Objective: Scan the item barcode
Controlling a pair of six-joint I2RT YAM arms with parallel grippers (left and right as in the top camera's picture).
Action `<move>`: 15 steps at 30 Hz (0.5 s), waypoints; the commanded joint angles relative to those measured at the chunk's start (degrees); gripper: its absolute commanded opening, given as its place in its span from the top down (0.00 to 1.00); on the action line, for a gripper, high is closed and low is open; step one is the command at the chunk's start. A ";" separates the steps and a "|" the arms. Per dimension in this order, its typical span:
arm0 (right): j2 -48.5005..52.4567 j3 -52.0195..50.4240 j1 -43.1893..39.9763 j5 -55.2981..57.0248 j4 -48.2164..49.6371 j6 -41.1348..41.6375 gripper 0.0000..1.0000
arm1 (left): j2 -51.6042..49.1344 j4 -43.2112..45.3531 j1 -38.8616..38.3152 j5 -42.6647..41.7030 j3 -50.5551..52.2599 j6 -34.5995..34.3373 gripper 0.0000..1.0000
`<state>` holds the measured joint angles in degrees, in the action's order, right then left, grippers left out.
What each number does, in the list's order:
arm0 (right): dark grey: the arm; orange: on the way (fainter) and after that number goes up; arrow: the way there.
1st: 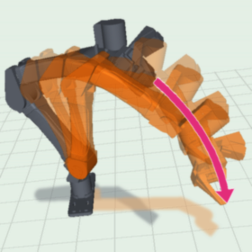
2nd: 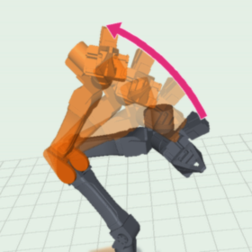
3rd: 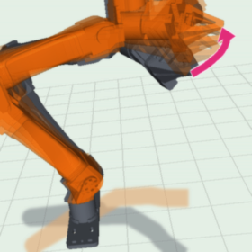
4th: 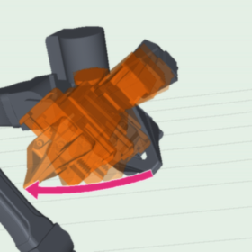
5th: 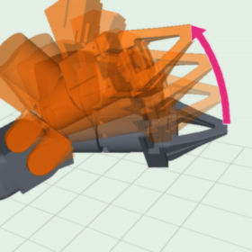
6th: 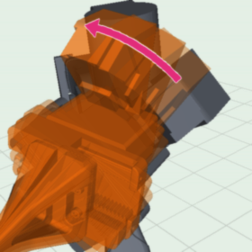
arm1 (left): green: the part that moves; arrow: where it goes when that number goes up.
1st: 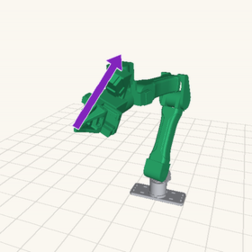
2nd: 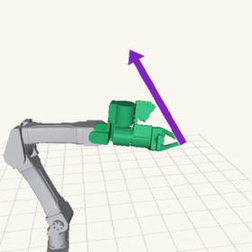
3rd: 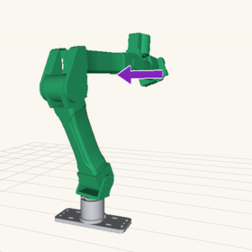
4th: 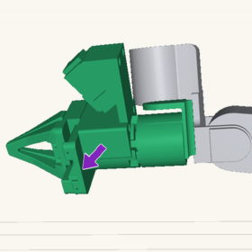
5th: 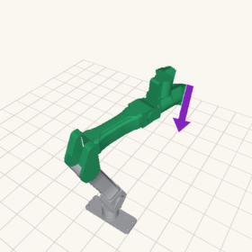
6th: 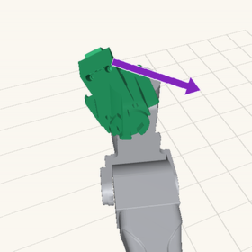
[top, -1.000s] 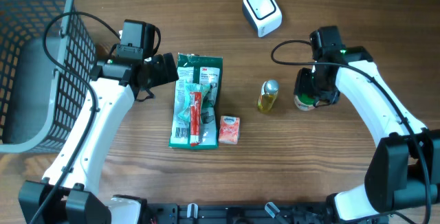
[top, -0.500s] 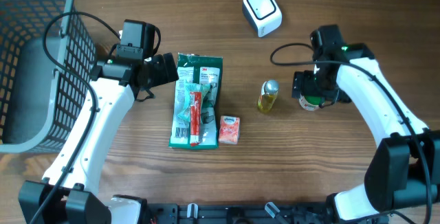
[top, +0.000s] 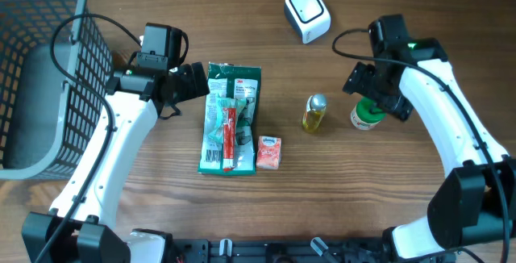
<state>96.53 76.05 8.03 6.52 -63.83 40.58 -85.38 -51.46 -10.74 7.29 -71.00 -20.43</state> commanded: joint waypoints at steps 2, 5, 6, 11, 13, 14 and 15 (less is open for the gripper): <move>-0.37 -3.76 -0.24 1.18 2.25 11.32 0.00 | 0.48 -0.04 0.26 0.50 -0.90 0.68 0.00; -0.37 -5.42 -0.24 1.18 5.07 12.57 0.00 | 0.48 -0.04 0.26 0.50 -0.90 0.70 0.00; -0.37 -5.66 -0.24 1.20 5.62 12.61 0.00 | 0.48 -0.04 0.26 0.50 -0.90 0.70 0.00; -0.37 -7.02 -0.24 1.20 7.17 16.06 0.00 | 0.48 -0.04 0.26 0.50 -0.90 0.70 0.00; -0.37 -8.24 -0.24 1.20 7.96 18.36 0.00 | 0.48 -0.04 0.26 0.50 -0.90 0.70 0.00; -0.37 -9.05 -0.24 1.20 8.74 19.12 0.00 | 0.48 -0.04 0.26 0.50 -0.90 0.70 0.00; -0.37 -9.77 -0.24 1.20 9.46 19.91 0.00 | 0.48 -0.04 0.26 0.50 -0.90 0.68 0.00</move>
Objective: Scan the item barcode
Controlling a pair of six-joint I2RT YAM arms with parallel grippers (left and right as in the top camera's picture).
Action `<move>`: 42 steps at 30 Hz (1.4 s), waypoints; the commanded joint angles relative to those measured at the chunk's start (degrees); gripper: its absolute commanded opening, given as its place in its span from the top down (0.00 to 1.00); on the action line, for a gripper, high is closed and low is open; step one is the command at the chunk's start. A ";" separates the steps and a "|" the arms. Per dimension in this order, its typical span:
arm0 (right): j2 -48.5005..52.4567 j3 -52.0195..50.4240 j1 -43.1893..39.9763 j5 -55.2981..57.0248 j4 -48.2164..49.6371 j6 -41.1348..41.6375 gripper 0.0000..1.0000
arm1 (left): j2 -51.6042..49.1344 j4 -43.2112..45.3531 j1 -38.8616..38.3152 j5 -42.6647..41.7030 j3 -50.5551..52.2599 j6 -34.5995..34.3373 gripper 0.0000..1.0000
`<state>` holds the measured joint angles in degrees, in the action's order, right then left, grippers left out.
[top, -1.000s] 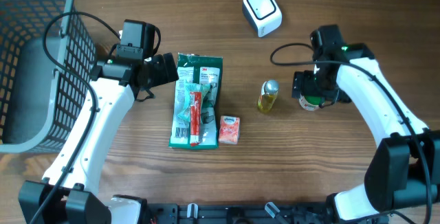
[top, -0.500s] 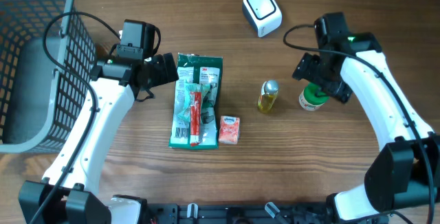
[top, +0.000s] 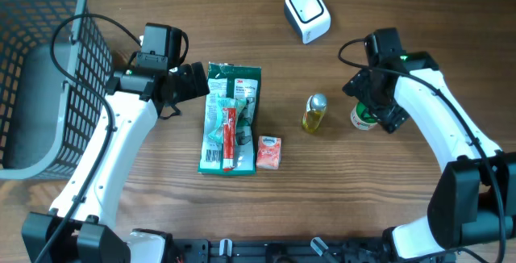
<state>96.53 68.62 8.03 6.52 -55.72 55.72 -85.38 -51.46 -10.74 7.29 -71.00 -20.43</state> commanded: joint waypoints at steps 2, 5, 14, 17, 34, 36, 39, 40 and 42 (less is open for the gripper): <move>-0.37 -3.41 -0.24 1.22 3.43 4.83 0.00 | 0.48 -0.04 0.26 0.50 -0.90 0.70 0.00; -0.37 -3.45 -0.24 1.20 3.87 4.26 0.00 | 0.48 -0.04 0.26 0.52 -0.90 0.70 0.00; -0.39 -3.43 -0.24 1.88 4.07 -1.62 0.21 | 0.48 -0.04 0.26 0.50 -0.90 0.70 0.00; -0.39 -3.37 -0.24 1.90 4.11 -4.57 0.26 | 0.48 -0.04 0.26 0.50 -0.90 0.70 0.00; -0.44 -1.75 -0.24 2.05 4.02 -32.46 0.45 | 0.48 -0.04 0.26 0.52 -0.90 0.70 0.00; -0.44 -1.77 -0.24 2.05 3.91 -36.33 0.44 | 0.48 -0.04 0.26 0.50 -0.90 0.70 0.00; -0.44 -1.53 -0.24 2.08 4.07 -39.82 0.44 | 0.48 -0.04 0.26 0.50 -0.90 0.68 0.00; -0.44 -1.14 -0.24 2.08 4.04 -41.31 0.44 | 0.48 -0.04 0.26 0.50 -0.90 0.70 0.00; -0.44 -0.24 -0.24 2.08 3.76 -42.45 0.40 | 0.48 -0.04 0.26 0.50 -0.90 0.68 0.00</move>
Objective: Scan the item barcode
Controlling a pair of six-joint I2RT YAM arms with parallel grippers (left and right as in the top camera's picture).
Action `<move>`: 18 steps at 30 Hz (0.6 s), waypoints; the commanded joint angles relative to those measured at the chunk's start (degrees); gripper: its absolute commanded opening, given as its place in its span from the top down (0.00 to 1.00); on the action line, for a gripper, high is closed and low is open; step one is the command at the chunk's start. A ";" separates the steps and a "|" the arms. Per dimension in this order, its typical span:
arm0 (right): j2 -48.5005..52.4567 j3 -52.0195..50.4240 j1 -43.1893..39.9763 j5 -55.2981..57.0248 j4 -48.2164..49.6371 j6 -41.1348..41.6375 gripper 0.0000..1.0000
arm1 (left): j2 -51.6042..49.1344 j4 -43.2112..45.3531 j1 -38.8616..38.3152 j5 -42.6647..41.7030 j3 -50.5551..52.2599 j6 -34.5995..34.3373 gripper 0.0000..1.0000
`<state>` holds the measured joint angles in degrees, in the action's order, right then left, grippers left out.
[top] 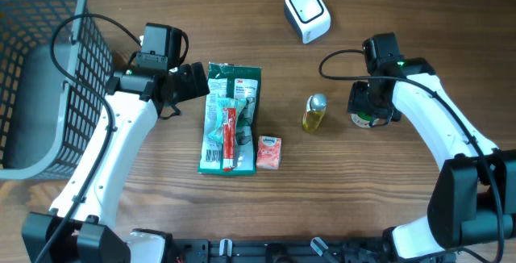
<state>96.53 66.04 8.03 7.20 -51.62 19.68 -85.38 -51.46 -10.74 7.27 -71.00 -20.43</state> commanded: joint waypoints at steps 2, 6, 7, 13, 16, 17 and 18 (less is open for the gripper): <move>-0.44 4.00 -0.26 1.38 -1.49 -6.21 0.40 | 0.48 -0.07 0.26 0.52 -0.90 0.70 0.00; -0.48 8.83 -0.24 1.38 -5.46 -4.39 0.09 | 0.48 -0.04 0.26 0.52 -0.90 0.70 0.00; -0.48 10.14 -0.26 1.36 -6.58 -3.48 0.02 | 0.48 -0.07 0.26 0.55 -0.90 0.70 0.00; -0.52 13.18 -0.26 0.57 -10.95 5.49 0.00 | 0.48 -0.07 0.26 0.52 -0.90 0.70 0.00; -0.39 13.09 -0.24 -1.81 -12.24 9.18 0.00 | 0.48 -0.04 0.26 0.52 -0.90 0.70 0.00; -0.39 13.07 -0.24 -2.62 -12.15 9.53 0.00 | 0.48 -0.07 0.26 0.52 -0.90 0.68 0.00; -0.39 13.07 -0.24 -3.67 -12.11 9.51 0.00 | 0.48 -0.04 0.26 0.52 -0.90 0.70 0.00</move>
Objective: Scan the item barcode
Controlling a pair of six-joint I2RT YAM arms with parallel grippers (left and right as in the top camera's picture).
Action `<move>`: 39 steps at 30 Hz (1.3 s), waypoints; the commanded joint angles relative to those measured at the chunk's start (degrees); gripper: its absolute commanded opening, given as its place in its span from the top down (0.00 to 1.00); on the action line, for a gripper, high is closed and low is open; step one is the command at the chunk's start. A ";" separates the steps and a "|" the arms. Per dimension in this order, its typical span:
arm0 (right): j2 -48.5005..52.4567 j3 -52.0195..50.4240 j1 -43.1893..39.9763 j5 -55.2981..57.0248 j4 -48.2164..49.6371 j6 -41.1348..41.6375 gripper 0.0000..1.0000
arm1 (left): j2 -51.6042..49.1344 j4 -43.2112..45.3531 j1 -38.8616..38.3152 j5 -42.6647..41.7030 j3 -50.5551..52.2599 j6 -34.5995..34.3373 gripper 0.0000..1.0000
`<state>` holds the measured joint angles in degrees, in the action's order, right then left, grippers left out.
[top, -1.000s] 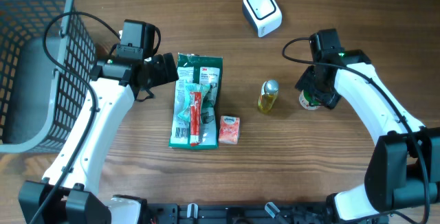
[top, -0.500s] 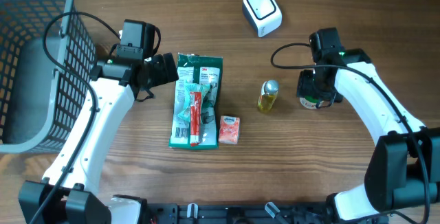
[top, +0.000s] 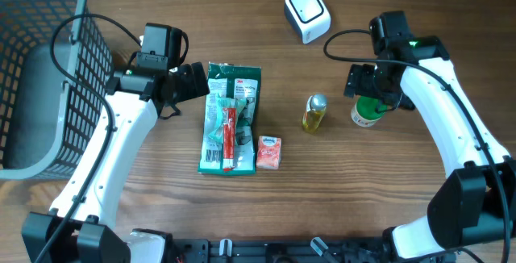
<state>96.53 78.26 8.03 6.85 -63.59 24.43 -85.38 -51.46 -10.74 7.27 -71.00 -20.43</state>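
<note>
The white barcode scanner (top: 307,13) stands at the back of the table. A small white jar with a green lid (top: 364,114) sits right of centre. My right gripper (top: 367,89) hangs over the jar's far side, and whether its fingers grip the jar is hidden. A yellow bottle with a silver cap (top: 314,112) lies left of the jar. Further left lies a green 3M pack (top: 231,106) with a red tube (top: 228,138) on it. My left gripper (top: 196,81) rests at that pack's upper left corner, its jaws unclear.
An orange tissue pack (top: 269,152) lies beside the green pack's lower right corner. A grey wire basket (top: 48,21) fills the far left of the table. Cables loop from both arms.
My right gripper sat low over the jar, covering most of it; now it is a little farther back and the jar's green lid shows more. The left arm has not moved.
My right gripper first hovered at the jar's far side, then sat closer over it, then covered it almost fully. Now it is back near its first place, with the jar on about the same spot. The left arm stayed still throughout.
</note>
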 commanded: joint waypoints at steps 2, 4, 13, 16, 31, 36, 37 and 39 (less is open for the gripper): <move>-0.37 0.83 -0.24 -5.90 -0.35 4.68 0.00 | 0.48 -0.04 0.26 0.52 -0.90 0.68 0.00; -0.37 0.63 -0.24 -8.90 -0.85 4.48 0.00 | 0.48 -0.07 0.26 0.52 -0.90 0.70 0.00; -0.37 -2.43 -0.26 -9.60 -0.04 10.69 0.00 | 0.48 -0.04 0.26 0.52 -0.90 0.70 0.00; -0.37 -2.45 -0.37 -8.17 -0.11 10.75 0.00 | 0.48 -0.04 0.26 0.52 -0.90 0.70 0.00; -0.37 -2.67 -4.90 -8.44 -0.11 11.80 0.00 | 0.48 -0.07 0.26 0.52 -0.90 0.70 0.00; -0.31 -3.02 -4.85 -8.39 0.11 13.25 0.00 | 0.48 -0.04 0.26 0.52 -0.90 0.70 0.00; -0.31 -3.02 -4.85 -8.39 0.20 13.33 0.00 | 0.48 -0.04 0.26 0.52 -0.90 0.70 0.00; -0.31 -3.02 -4.85 -8.37 0.33 13.90 0.00 | 0.48 -0.04 0.26 0.55 -0.90 0.70 0.00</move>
<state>96.53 76.18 3.16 -2.33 -63.42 36.29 -85.38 -51.46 -10.74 7.29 -71.00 -20.43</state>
